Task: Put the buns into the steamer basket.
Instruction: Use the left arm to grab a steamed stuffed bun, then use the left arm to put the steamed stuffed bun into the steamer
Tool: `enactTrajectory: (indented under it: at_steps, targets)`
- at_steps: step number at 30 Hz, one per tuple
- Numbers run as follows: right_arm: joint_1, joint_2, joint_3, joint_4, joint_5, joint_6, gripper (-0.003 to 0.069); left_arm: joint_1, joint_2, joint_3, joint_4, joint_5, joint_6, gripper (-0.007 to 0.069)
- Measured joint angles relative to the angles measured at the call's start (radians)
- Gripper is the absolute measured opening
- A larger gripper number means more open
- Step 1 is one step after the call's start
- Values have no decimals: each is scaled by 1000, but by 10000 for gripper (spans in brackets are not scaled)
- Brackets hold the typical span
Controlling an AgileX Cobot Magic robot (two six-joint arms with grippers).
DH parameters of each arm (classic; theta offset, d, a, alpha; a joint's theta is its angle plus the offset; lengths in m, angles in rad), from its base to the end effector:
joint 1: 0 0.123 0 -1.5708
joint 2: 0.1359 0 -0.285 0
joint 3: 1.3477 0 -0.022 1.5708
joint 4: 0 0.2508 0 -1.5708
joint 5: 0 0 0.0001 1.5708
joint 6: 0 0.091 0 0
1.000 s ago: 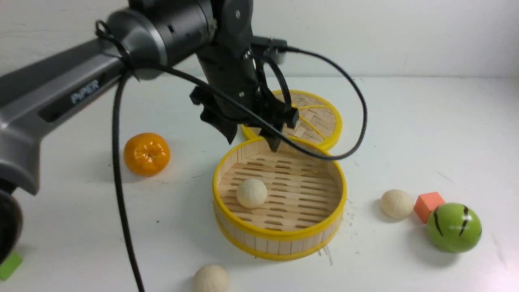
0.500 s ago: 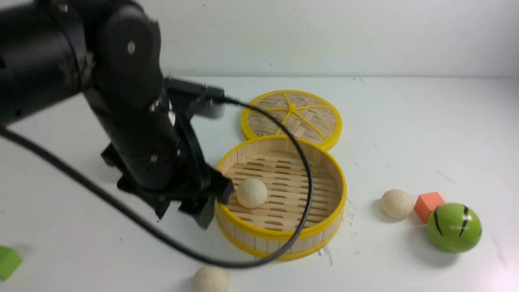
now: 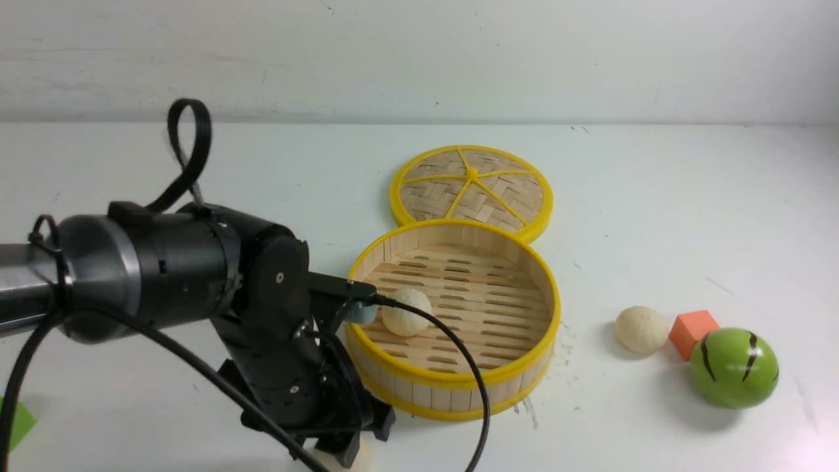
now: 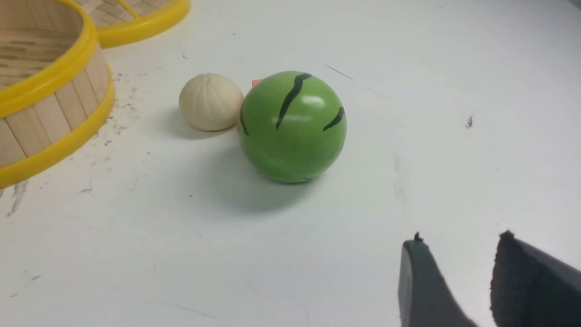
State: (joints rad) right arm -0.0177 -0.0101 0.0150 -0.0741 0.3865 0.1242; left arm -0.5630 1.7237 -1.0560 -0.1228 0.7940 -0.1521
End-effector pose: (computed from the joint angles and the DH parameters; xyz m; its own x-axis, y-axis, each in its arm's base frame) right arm 0.0521 -0.0035 0.1740 -0.2957 0.0607 -0.9534 0.0608 0.9971 0.0447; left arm 0.2671 -0.1780 0.1882 -0.9344 0.3115 -0.1729 0.3352 0.9331 -0.1301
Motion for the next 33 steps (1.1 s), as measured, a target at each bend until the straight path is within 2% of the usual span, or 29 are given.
enactTrajectory:
  at_steps: [3, 4, 5, 6, 9, 15, 19, 24, 27, 29, 33]
  targets:
    - [0, 0, 0, 0, 0, 0, 239, 0, 11, 0, -22, -3, 21, 207]
    - [0, 0, 0, 0, 0, 0, 239, 0, 11, -2, -23, -1, 26, 180]
    - [0, 0, 0, 0, 0, 0, 239, 0, 11, -21, -27, 21, 46, 70]
    - [0, 0, 0, 0, 0, 0, 239, 0, 11, -41, -27, 47, 56, 22]
    - [0, 0, 0, 0, 0, 0, 239, -2, -2, -164, -29, 144, 85, -8]
    - [0, 0, 0, 0, 0, 0, 239, -32, -11, -445, -48, 203, 109, -8]
    - [0, 0, 0, 0, 0, 0, 239, -40, 77, -602, -88, 211, 122, -8]
    - [0, 0, 0, 0, 0, 0, 239, -40, 235, -682, -118, 215, 182, 0]
    - [0, 0, 0, 0, 0, 0, 239, -40, 325, -709, -119, 220, 217, 33]
    - [0, 0, 0, 0, 0, 0, 239, -40, 368, -719, -112, 223, 226, 88]
    - [0, 0, 0, 0, 0, 0, 239, -40, 406, -727, -90, 217, 230, 297]
